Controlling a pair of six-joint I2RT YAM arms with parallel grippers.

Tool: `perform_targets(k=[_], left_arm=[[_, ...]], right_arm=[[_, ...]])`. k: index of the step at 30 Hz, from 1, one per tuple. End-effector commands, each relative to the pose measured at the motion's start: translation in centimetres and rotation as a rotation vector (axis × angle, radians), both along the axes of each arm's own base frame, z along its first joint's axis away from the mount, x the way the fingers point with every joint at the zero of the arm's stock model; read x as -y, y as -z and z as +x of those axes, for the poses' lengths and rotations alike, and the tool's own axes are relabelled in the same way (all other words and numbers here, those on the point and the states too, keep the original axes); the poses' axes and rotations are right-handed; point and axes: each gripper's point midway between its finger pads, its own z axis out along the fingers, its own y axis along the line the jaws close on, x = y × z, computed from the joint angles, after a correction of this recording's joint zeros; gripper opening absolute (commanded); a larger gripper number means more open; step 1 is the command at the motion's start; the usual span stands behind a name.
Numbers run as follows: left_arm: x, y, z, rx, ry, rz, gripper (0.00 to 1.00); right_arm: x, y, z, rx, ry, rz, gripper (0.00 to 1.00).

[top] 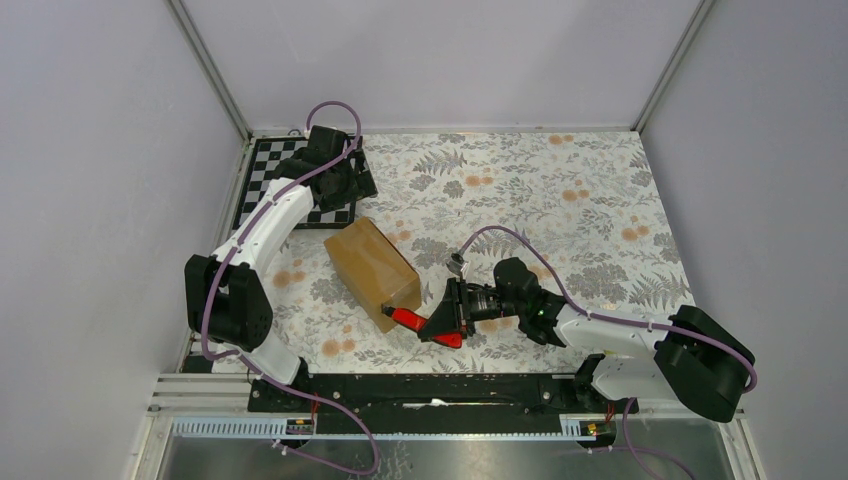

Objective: Unpack the express box
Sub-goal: Cut the express box at the center of the board.

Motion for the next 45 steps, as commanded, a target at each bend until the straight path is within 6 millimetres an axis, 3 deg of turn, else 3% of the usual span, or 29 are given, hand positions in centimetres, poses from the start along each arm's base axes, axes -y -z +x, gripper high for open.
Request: perform_targets(k=[1, 20, 45], left_arm=[[-0.2, -1.6, 1.0, 0.068, -0.003, -0.005, 0.83], [-0.2, -1.3, 1.0, 0.062, -0.002, -0.004, 0.83], [-0.2, -2.0, 1.1, 0.080, 0.004, 0.000, 0.83]], right_arm=[[-0.4, -1.4, -0.1, 0.038, -0.002, 0.057, 0.00], [-0.6, -1.4, 0.4, 0.027, 0.016, 0.061, 0.00], [0.3, 0.6, 2.2, -0.058, 0.115, 0.007, 0.00]])
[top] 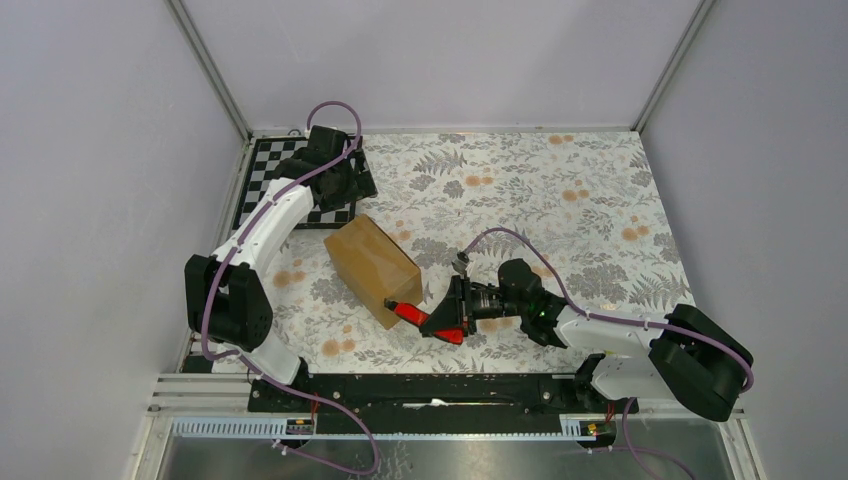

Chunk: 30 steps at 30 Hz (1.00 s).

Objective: Unpack the express box
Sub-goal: Cut the express box at the center of the board.

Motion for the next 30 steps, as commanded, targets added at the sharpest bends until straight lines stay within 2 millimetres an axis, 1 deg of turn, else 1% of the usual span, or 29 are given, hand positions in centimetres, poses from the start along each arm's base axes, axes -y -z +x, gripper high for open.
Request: perform_targets(k=[1, 3, 8, 13, 16, 19, 21, 23, 26, 29, 30], left_arm=[[-0.2, -2.2, 1.2, 0.083, -0.001, -0.002, 0.83], [-0.4, -2.7, 1.6, 0.095, -0.005, 0.010, 0.83], [-0.9, -4.7, 2.8, 0.144, -0.030, 0.040, 0.84], [-0.9, -6.7, 3.6, 0.195, -0.036, 0.043, 0.85], [0.1, -8.0, 3.8, 0.224, -0.011, 0.032, 0.85], [2.4, -8.6, 3.6, 0.239, 0.043, 0.021, 0.84], [4.3, -8.5, 3.4, 0.240, 0.081, 0.023, 0.84], [5.4, -7.9, 3.4, 0.229, 0.096, 0.027, 0.81], [5.5, -6.6, 3.7, 0.205, 0.081, 0.056, 0.77], [5.0, -5.5, 4.1, 0.202, 0.057, 0.139, 0.74], [4.5, -5.2, 4.3, 0.200, 0.037, 0.178, 0.74]], right_arm=[[0.0, 0.2, 0.9, -0.012, 0.050, -0.008, 0.00], [0.0, 0.2, 1.0, -0.013, 0.054, -0.012, 0.00], [0.0, 0.3, 1.1, -0.015, 0.055, -0.017, 0.00], [-0.2, 0.4, 1.2, -0.020, 0.058, -0.024, 0.00], [-0.2, 0.4, 1.3, -0.021, 0.060, -0.028, 0.00], [-0.3, 0.4, 1.4, -0.024, 0.063, -0.032, 0.00], [-0.3, 0.4, 1.5, -0.023, 0.067, -0.036, 0.00], [-0.3, 0.5, 1.6, -0.025, 0.073, -0.037, 0.00], [-0.2, 0.5, 1.6, -0.026, 0.079, -0.042, 0.00], [-0.3, 0.4, 1.7, -0.024, 0.082, -0.041, 0.00], [-0.3, 0.4, 1.7, -0.025, 0.084, -0.043, 0.00]])
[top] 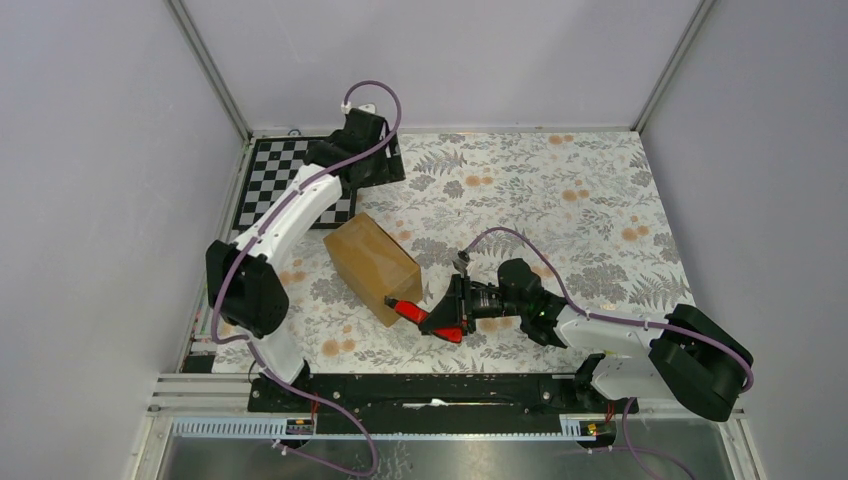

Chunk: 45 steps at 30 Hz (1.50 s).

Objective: Unpack the express box
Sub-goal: Cut the express box at the center of the board.

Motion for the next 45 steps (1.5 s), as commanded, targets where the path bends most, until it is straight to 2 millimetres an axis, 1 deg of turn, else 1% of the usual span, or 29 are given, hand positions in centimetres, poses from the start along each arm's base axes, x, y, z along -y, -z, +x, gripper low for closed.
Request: perform_targets(k=[1, 3, 8, 11, 17, 19, 24, 28, 30, 34, 41, 43, 45], left_arm=[[-2.7, -0.3, 1.8, 0.066, -0.116, 0.147, 0.73], [-4.1, 0.3, 1.9, 0.064, -0.171, 0.210, 0.72], [-5.2, 1.6, 1.2, 0.028, -0.202, 0.268, 0.67], [-5.3, 2.4, 0.1, 0.003, -0.196, 0.258, 0.63], [-5.5, 4.4, -2.0, -0.046, -0.185, 0.266, 0.60], [-5.3, 4.9, -2.5, -0.058, -0.173, 0.264, 0.58], [-4.1, 5.3, -3.4, -0.062, -0.128, 0.277, 0.53], [-3.5, 5.8, -4.4, -0.072, -0.094, 0.297, 0.44], [-3.5, 6.1, -4.7, -0.075, -0.077, 0.313, 0.37], [-3.3, 7.1, -5.4, -0.088, -0.031, 0.354, 0.20], [-3.4, 8.0, -6.0, -0.079, 0.012, 0.403, 0.04], [-3.5, 8.2, -6.1, -0.080, 0.017, 0.414, 0.00], [-3.5, 8.4, -6.1, -0.081, 0.018, 0.417, 0.00]], right_arm=[[-0.2, 0.4, 1.4, -0.023, 0.063, -0.037, 0.00], [-0.2, 0.4, 1.4, -0.025, 0.062, -0.038, 0.00], [-0.3, 0.4, 1.5, -0.025, 0.066, -0.044, 0.00], [-0.3, 0.5, 1.6, -0.028, 0.070, -0.048, 0.00], [-0.3, 0.5, 1.7, -0.028, 0.075, -0.049, 0.00], [-0.3, 0.5, 1.7, -0.027, 0.078, -0.050, 0.00], [-0.3, 0.6, 1.8, -0.031, 0.085, -0.054, 0.00], [-0.3, 0.6, 2.1, -0.030, 0.100, -0.062, 0.00], [-0.3, 0.7, 2.2, -0.030, 0.107, -0.066, 0.00], [-0.2, 0.8, 2.4, -0.037, 0.131, -0.076, 0.00], [0.8, 1.7, 3.2, -0.082, 0.218, -0.099, 0.00], [0.9, 1.9, 3.3, -0.090, 0.235, -0.103, 0.00], [1.1, 2.1, 3.6, -0.092, 0.258, -0.105, 0.00]])
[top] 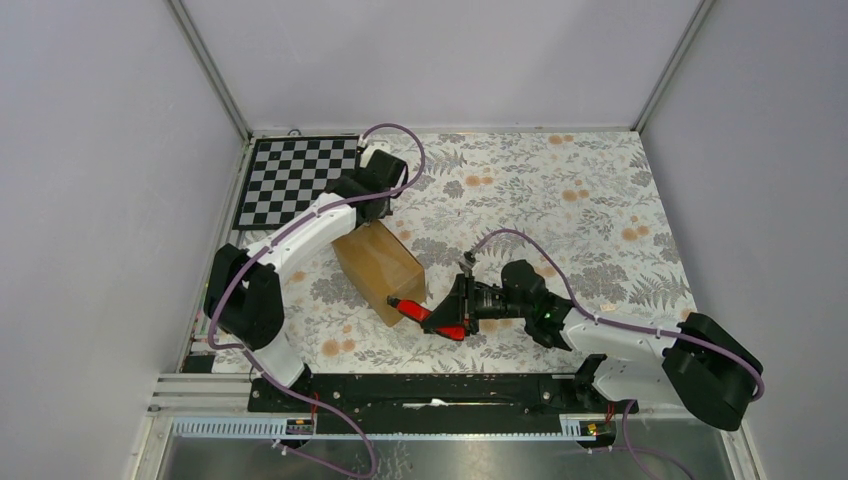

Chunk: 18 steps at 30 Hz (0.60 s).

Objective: Unpack the express box
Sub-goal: Cut the express box at the center of the board.

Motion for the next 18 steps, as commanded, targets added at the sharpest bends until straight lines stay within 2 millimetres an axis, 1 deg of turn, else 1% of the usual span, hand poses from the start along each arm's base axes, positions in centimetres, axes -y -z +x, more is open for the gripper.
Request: perform_targets(k=[1, 7, 14, 18], left_arm=[[-0.5, 1.5, -2.5, -0.086, 0.044, 0.051, 0.00], [-0.2, 2.0, -2.6, -0.098, 0.054, 0.044, 0.00], [0.2, 2.4, -2.8, -0.109, 0.082, 0.027, 0.00], [0.4, 2.9, -2.9, -0.122, 0.091, 0.023, 0.00]], right_arm=[[0.7, 2.4, 3.3, -0.050, 0.208, -0.086, 0.00], [0.7, 2.6, 4.3, -0.019, 0.255, -0.100, 0.00], [0.2, 1.8, 5.3, 0.059, 0.276, -0.084, 0.00], [0.1, 1.0, 5.7, 0.076, 0.292, -0.039, 0.00]])
